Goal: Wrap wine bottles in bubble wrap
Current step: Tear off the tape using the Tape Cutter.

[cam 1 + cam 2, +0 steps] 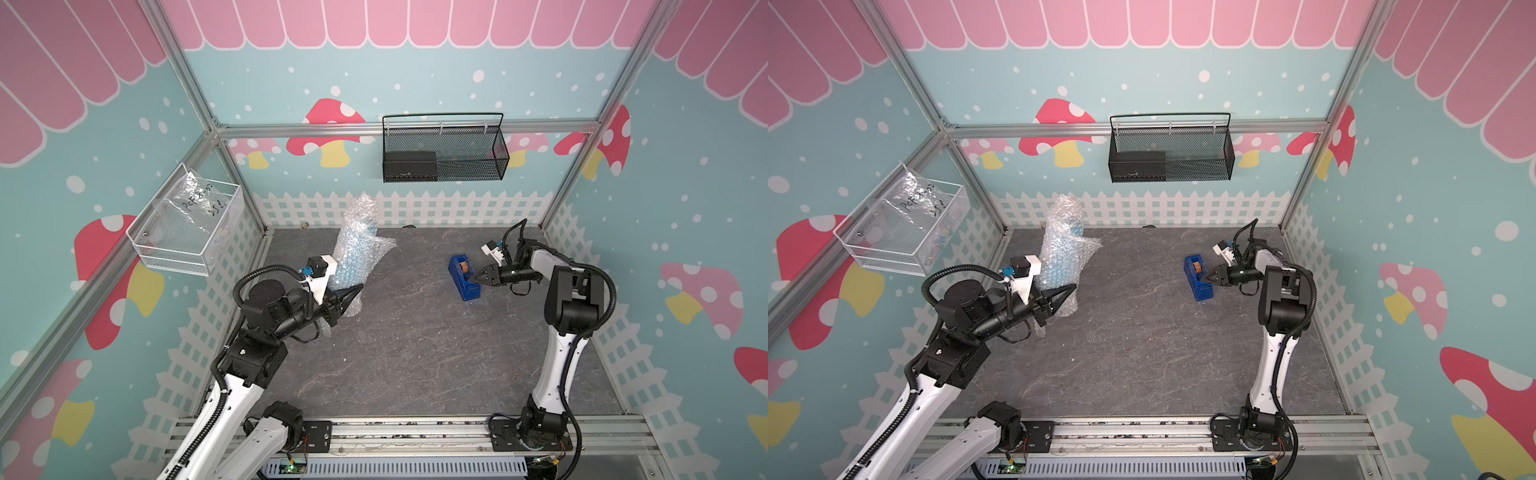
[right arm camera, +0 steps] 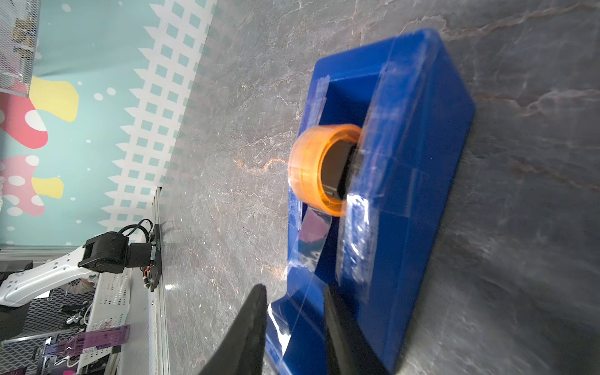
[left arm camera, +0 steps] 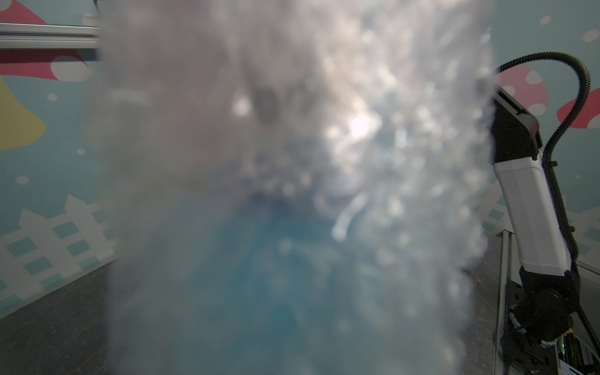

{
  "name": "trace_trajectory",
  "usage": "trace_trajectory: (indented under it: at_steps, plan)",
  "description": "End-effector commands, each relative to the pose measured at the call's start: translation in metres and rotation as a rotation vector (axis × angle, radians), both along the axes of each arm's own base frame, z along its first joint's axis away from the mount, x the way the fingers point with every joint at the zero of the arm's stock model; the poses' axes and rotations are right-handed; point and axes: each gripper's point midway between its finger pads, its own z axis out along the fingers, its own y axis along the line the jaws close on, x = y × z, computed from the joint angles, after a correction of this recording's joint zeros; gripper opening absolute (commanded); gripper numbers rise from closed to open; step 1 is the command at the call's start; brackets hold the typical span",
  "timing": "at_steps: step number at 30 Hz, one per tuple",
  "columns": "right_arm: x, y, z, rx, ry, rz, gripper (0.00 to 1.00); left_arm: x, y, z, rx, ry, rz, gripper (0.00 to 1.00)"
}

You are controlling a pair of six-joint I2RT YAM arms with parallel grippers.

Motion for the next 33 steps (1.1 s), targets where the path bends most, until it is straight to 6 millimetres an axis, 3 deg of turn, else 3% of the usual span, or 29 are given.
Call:
trace_trajectory:
  at_steps: [1, 14, 26, 33]
  plan:
    - [-0.003, 0.003, -0.009, 0.018, 0.007, 0.026, 0.32, -0.007, 0.003, 0.039, -0.049, -0.158, -0.001, 0.0]
    - [0.001, 0.006, -0.005, 0.079, -0.001, 0.028, 0.29, -0.007, 0.004, 0.039, -0.051, -0.161, 0.002, 0.0]
    - [0.006, 0.008, -0.002, 0.11, -0.011, 0.027, 0.18, -0.006, 0.004, 0.038, -0.057, -0.163, 0.005, 0.0]
    - [0.009, 0.009, 0.004, 0.142, -0.026, 0.028, 0.19, -0.006, 0.004, 0.038, -0.061, -0.162, 0.004, 0.0]
